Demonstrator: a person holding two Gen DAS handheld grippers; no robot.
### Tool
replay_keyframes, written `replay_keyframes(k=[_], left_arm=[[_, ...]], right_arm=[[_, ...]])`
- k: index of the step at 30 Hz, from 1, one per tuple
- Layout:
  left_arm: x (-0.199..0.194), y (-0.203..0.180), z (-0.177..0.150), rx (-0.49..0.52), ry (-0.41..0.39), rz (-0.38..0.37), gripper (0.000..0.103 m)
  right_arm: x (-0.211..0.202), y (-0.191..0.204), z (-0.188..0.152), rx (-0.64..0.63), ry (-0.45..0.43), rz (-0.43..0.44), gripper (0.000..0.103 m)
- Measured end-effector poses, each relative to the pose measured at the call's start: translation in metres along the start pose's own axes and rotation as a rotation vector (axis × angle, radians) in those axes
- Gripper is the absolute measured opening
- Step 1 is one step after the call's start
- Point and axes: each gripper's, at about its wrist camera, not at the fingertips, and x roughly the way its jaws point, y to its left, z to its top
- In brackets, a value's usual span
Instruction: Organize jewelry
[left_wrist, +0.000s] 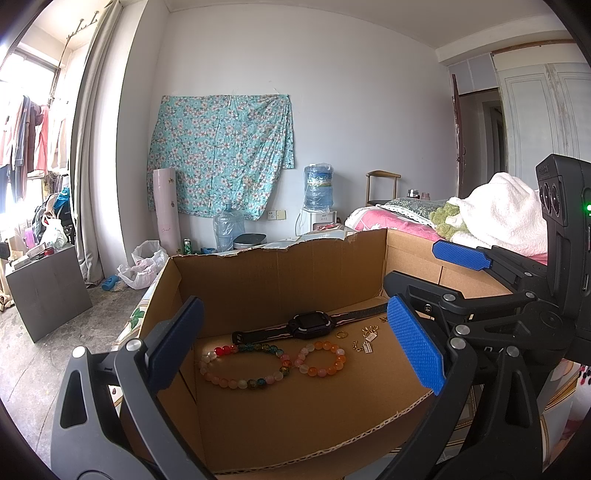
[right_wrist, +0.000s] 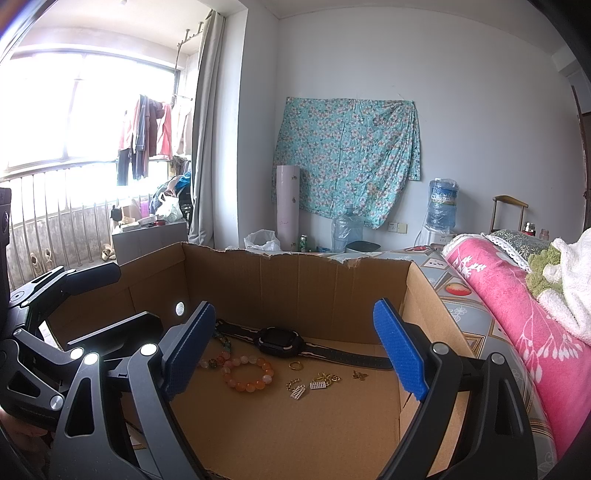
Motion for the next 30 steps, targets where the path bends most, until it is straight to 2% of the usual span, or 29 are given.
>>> replay_keyframes(k=[30], left_arm=[[0.0000,0.0005,-0.0001,0.000,0.000,0.000,0.095]], right_arm=[[0.0009,-0.0006,0.0002,0.000,0.000,0.000,0.085]])
